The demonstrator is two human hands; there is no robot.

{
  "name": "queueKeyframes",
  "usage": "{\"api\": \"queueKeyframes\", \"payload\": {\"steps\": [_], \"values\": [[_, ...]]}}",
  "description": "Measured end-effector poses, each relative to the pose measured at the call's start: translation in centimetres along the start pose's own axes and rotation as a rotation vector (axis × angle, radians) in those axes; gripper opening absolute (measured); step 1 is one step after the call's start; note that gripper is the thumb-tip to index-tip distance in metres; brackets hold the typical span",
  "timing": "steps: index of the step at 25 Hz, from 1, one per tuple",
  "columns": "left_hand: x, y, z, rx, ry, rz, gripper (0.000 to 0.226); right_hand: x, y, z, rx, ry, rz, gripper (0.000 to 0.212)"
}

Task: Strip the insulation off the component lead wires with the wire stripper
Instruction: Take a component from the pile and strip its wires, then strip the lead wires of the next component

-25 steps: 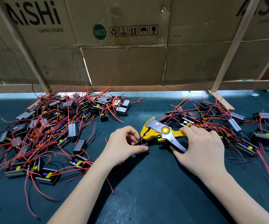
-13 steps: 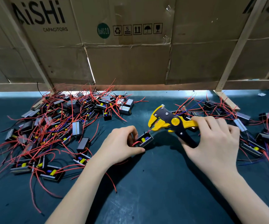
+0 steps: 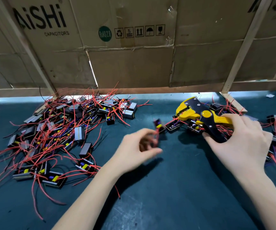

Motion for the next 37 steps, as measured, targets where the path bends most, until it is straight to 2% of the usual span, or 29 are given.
{"api": "queueKeyframes", "payload": {"steps": [1, 2, 3, 6, 8, 10, 12, 14, 16, 19, 21, 24, 26, 28, 31, 32, 33, 34, 37], "values": [[-0.3, 0.7, 0.9, -0.017, -0.127, 0.076, 0.057, 0.0, -0.1, 0.0, 0.017, -0.009, 0.01, 0.055], [-0.4, 1.2, 1.4, 0.034, -0.173, 0.14, 0.065, 0.0, -0.2, -0.1, 0.034, -0.016, 0.013, 0.055], [-0.4, 1.4, 1.2, 0.082, -0.138, 0.198, 0.066, -0.1, -0.2, -0.1, 0.05, -0.019, 0.011, 0.055], [0.1, 0.0, -2.3, 0.219, 0.26, 0.23, 0.041, -0.3, -0.5, -0.1, 0.118, -0.009, 0.005, 0.055], [0.2, -2.1, -5.1, 0.374, 0.468, 0.08, 0.024, -0.2, -0.8, -0.3, 0.183, 0.01, -0.008, 0.053], [0.1, -4.4, -7.1, 0.453, 0.526, -0.115, 0.02, -0.3, -1.2, -0.6, 0.257, 0.02, -0.037, 0.05], [0.2, -6.0, -7.5, 0.475, 0.483, -0.216, 0.028, -0.4, -1.7, -0.9, 0.473, -0.07, -0.026, 0.048], [0.7, -6.7, -7.0, 0.526, 0.374, -0.224, 0.044, -0.7, -2.5, -1.0, 0.786, -0.299, -0.005, 0.041], [1.2, -7.0, -6.4, 0.585, 0.261, -0.242, 0.054, -1.2, -3.1, -0.8, 0.982, -0.564, -0.03, 0.037], [1.5, -7.3, -6.1, 0.703, 0.169, -0.25, 0.049, -2.0, -3.8, -0.5, 0.992, -0.775, -0.081, 0.037], [1.4, -7.0, -6.4, 0.681, 0.234, -0.192, 0.036, -2.4, -3.8, 0.1, 0.967, -0.816, -0.064, 0.046], [0.8, -5.7, -6.6, 0.588, 0.343, -0.054, 0.013, -2.7, -3.8, 1.0, 0.876, -0.823, -0.056, 0.055], [0.5, -4.7, -6.5, 0.496, 0.319, 0.016, 0.004, -2.4, -3.4, 1.6, 0.836, -0.764, -0.015, 0.052], [0.2, -3.4, -6.1, 0.34, 0.224, 0.072, 0.002, -2.0, -3.1, 2.2, 0.796, -0.674, 0.056, 0.044], [-0.4, -1.3, -4.8, 0.125, -0.062, 0.113, 0.006, -1.6, -2.6, 2.7, 0.726, -0.544, 0.09, 0.038], [-0.5, -0.7, -4.4, 0.062, -0.113, 0.128, 0.007, -1.5, -2.4, 2.7, 0.727, -0.52, 0.083, 0.038], [-0.5, -0.4, -4.3, 0.008, -0.103, 0.142, 0.008, -1.4, -2.2, 2.5, 0.748, -0.507, 0.076, 0.037], [-0.5, -0.3, -4.6, -0.031, -0.027, 0.149, 0.008, -1.5, -2.1, 2.4, 0.793, -0.502, 0.07, 0.038], [-0.2, -0.9, -5.7, -0.061, 0.365, 0.113, 0.014, -1.8, -2.3, 1.8, 0.985, -0.523, 0.051, 0.039]]}}
Point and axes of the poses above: each hand's wrist, its own x-axis towards the middle knuckle, its own z-axis out of the palm, y = z × x, the point moved 2 cm from there along x, towards the middle knuckle, and after that the axes turned 1 degree about x, right-handed, at the moved point
